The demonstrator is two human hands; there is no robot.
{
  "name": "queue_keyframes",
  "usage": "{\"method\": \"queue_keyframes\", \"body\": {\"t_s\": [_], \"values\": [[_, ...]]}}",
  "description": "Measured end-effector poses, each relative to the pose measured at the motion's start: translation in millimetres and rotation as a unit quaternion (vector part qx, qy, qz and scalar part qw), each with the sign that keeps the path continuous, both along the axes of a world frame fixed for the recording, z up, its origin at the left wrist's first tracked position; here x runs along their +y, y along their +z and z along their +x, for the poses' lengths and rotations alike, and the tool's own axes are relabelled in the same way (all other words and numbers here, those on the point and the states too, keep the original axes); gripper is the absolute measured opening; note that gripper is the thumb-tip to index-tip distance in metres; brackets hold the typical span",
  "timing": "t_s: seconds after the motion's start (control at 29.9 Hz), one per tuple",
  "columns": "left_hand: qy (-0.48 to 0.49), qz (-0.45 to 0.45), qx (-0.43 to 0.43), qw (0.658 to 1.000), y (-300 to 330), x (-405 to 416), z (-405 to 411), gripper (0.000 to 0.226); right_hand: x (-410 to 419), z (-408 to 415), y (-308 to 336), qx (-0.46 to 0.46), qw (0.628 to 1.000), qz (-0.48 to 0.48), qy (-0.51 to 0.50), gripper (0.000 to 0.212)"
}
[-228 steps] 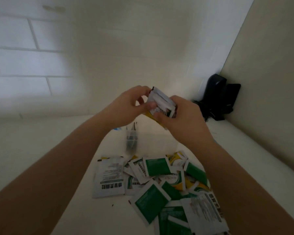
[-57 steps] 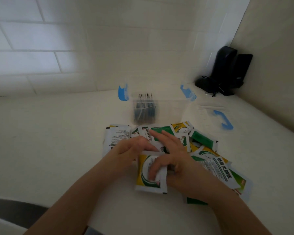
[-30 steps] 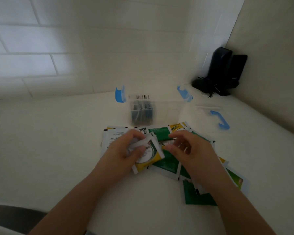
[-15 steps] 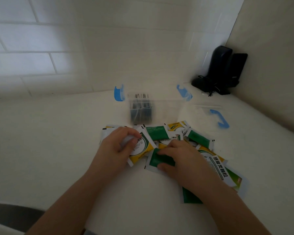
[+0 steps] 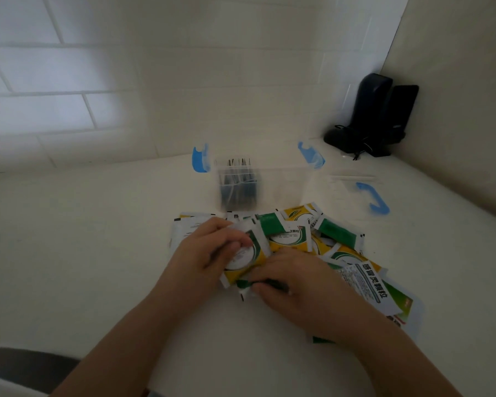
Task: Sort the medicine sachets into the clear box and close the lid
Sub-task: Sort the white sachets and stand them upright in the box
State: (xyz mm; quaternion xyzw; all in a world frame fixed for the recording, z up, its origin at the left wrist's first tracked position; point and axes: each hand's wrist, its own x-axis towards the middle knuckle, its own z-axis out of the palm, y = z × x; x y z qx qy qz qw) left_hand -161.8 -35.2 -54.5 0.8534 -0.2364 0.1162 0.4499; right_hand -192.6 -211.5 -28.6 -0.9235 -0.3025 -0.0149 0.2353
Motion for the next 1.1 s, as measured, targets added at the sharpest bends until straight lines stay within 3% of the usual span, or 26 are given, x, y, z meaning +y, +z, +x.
{"method": "queue_keyframes", "body": {"t_s": [0.17,0.27,0.33,0.37,0.47,0.57,0.73,0.9,1.1], "values": [[-0.080,0.010,0.021,0.996,5,-2,-6,0.028,-9,6,-3,0.077,0.988,0.090,-0.100,0.017],[-0.079,0.098,-0.012,0.992,2,-6,-6,0.035,-5,7,-6,0.090,0.980,0.116,-0.132,0.015],[-0.053,0.098,-0.028,0.993,0,-8,-5,0.031,-4,8,-4,0.095,0.974,0.142,-0.148,0.013],[-0.041,0.082,-0.031,0.995,0,-7,-4,0.030,-7,8,-2,0.098,0.969,0.163,-0.159,0.019],[-0.053,0.066,-0.033,0.996,-1,-3,-3,0.030,-21,10,1,0.093,0.963,0.185,-0.170,0.066],[-0.099,0.061,-0.002,0.993,0,-4,-7,0.038,-19,9,-2,0.110,0.976,0.119,-0.147,0.087],[-0.127,0.016,0.014,0.992,-3,-6,-9,0.083,-6,9,-12,0.043,0.987,0.094,-0.124,0.045],[-0.081,0.017,0.011,0.997,-10,-1,-3,0.070,-8,9,-13,0.023,0.988,0.077,-0.135,0.032],[-0.041,0.137,-0.002,0.990,-23,-4,-3,0.047,-7,12,-22,0.077,0.986,0.082,-0.123,0.033]]}}
